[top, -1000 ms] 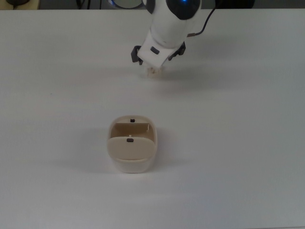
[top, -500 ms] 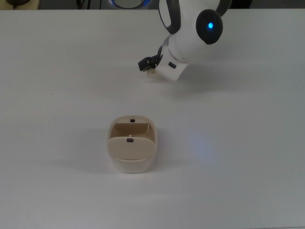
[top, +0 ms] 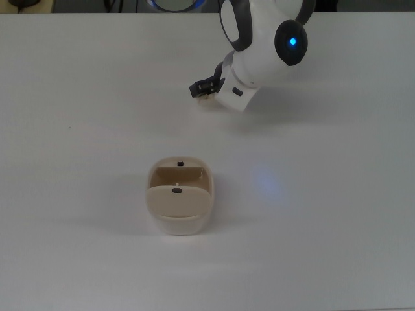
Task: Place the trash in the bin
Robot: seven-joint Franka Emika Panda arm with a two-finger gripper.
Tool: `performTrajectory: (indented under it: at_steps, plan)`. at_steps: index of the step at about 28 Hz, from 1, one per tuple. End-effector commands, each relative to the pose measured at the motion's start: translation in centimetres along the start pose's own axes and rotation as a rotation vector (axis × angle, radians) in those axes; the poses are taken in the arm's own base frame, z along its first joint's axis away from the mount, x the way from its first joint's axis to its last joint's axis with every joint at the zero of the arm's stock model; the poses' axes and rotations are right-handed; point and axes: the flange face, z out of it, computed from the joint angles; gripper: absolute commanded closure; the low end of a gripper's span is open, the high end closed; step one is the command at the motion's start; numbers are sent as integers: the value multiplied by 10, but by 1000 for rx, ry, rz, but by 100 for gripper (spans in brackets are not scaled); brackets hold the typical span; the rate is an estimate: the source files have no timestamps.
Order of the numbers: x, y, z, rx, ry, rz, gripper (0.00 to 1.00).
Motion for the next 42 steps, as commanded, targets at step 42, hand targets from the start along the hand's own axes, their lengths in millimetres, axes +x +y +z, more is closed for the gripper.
performTrajectory:
  at_steps: [42]
  plan:
    - [10, 165, -154, 151, 793, 344, 100]
